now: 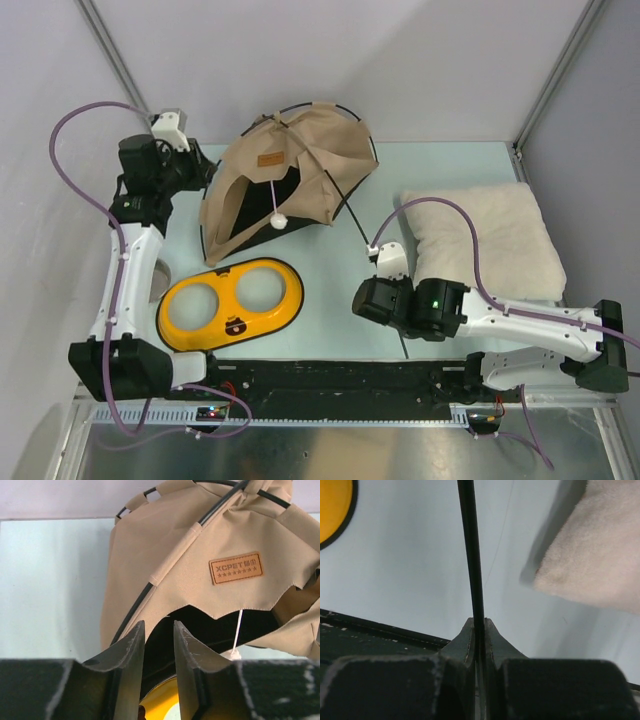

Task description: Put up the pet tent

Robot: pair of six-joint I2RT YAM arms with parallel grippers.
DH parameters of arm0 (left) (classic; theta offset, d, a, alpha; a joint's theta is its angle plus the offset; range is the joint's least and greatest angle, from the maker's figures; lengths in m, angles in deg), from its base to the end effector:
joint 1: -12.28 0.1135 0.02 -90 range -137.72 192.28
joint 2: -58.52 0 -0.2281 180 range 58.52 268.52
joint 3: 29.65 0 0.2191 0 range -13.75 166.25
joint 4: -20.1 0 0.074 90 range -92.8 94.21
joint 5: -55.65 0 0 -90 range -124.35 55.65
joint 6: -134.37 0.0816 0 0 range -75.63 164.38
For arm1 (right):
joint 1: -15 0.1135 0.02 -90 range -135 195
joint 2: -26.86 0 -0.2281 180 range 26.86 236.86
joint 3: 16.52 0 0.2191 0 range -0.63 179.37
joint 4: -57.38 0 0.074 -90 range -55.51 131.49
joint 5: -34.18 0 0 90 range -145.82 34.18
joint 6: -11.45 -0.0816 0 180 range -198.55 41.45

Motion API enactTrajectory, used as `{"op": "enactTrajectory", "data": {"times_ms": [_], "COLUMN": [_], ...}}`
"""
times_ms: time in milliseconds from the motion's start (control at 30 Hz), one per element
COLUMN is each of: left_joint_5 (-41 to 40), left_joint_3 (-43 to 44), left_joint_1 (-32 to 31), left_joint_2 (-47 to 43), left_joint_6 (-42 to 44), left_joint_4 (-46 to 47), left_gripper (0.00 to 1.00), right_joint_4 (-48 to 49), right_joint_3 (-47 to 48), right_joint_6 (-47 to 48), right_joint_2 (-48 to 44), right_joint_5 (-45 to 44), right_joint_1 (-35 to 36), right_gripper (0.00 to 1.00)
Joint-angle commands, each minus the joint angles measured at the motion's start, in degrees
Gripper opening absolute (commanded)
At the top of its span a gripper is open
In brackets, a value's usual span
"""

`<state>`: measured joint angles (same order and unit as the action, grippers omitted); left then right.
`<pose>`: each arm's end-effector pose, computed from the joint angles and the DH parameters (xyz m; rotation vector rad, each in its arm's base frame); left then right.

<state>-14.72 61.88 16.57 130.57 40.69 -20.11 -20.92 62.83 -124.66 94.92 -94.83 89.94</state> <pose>0.2986 -0.0051 0.3502 0.0950 1.9216 -0.3235 0.1024 0.1830 0.2415 -0.4232 2.3298 0.0065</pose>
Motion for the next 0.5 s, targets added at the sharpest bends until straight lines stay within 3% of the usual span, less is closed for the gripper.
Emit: {"op": "enactTrajectory", "data": {"times_ms": [0, 100, 233, 467], "left_joint_5": [-5.37, -3.19, 0.12, -3.35], "left_joint_3": [4.52, 3.12, -2.37, -11.35], "left_joint_1": [-1.07, -2.86, -11.49, -28.44], "left_joint_2": [-2.07, -5.34, -9.69, -11.67], "left_joint_6": [-3.56, -8.14, -14.33, -23.2], "left_joint_4": [1.2, 1.23, 1.96, 5.78], "left_gripper": [0.39, 0.54, 0.68, 0.79], "right_joint_4": [8.59, 14.04, 20.76, 29.47], "right_joint_3": [1.93, 2.07, 2.11, 2.12], "right_joint_6": [-0.33, 2.85, 5.39, 8.76], "right_joint_2": [-0.27, 0.72, 2.17, 4.0], "right_joint_5": [0.41, 3.43, 8.61, 15.64], "right_joint_1": [0.53, 0.37, 0.27, 1.28], "right_gripper": [0.0, 0.0, 0.0, 0.0]}}
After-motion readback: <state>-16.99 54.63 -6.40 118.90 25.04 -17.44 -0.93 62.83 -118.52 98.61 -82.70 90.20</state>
